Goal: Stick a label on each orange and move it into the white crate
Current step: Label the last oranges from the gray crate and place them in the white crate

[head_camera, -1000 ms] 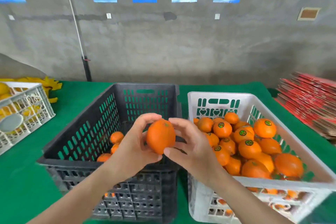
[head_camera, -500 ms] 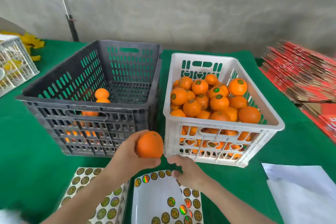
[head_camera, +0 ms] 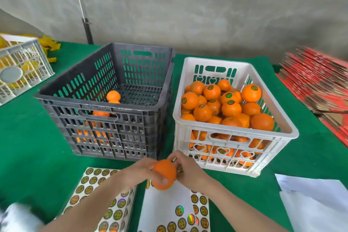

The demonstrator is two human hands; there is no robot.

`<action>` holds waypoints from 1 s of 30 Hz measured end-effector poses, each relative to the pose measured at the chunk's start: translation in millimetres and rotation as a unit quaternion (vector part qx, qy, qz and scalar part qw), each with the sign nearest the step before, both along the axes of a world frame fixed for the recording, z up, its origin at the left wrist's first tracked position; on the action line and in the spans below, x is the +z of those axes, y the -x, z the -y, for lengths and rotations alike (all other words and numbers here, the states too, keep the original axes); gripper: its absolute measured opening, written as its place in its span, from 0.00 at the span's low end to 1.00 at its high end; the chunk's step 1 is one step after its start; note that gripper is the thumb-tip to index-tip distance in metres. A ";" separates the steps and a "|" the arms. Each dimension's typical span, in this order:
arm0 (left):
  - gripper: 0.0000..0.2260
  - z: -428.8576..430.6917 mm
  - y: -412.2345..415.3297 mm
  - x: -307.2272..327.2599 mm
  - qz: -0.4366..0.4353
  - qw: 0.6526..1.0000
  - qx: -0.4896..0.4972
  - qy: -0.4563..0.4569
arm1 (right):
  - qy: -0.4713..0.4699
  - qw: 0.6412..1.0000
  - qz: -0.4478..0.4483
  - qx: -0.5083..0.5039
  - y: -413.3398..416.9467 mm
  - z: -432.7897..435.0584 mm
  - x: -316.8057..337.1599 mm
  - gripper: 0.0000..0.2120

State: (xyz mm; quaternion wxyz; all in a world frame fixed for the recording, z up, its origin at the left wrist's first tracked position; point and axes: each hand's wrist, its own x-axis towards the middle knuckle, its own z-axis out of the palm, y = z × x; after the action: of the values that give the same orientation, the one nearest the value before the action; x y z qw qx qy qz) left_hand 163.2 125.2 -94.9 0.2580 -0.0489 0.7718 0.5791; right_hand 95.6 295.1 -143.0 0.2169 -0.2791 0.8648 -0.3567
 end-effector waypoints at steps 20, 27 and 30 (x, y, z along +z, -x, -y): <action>0.30 2.5 16.4 -20.2 0.002 0.971 -0.070 -0.231 | 0.089 0.979 -0.066 -0.170 -31.8 -25.2 13.2 0.02; 0.28 4.5 19.0 -20.4 0.009 0.968 -0.080 -0.236 | 0.101 0.974 -0.027 -0.201 -35.1 -25.3 13.4 0.06; 0.30 3.3 24.8 -26.3 0.019 0.970 -0.077 -0.229 | 0.109 0.966 -0.034 -0.230 -37.4 -25.8 12.0 0.14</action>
State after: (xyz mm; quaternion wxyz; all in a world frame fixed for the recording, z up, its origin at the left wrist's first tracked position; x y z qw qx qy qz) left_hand 138.5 122.0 -121.2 0.3203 0.0600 0.6150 0.7181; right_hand 132.9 320.9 -131.0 0.0677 -0.1068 0.8683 -0.4796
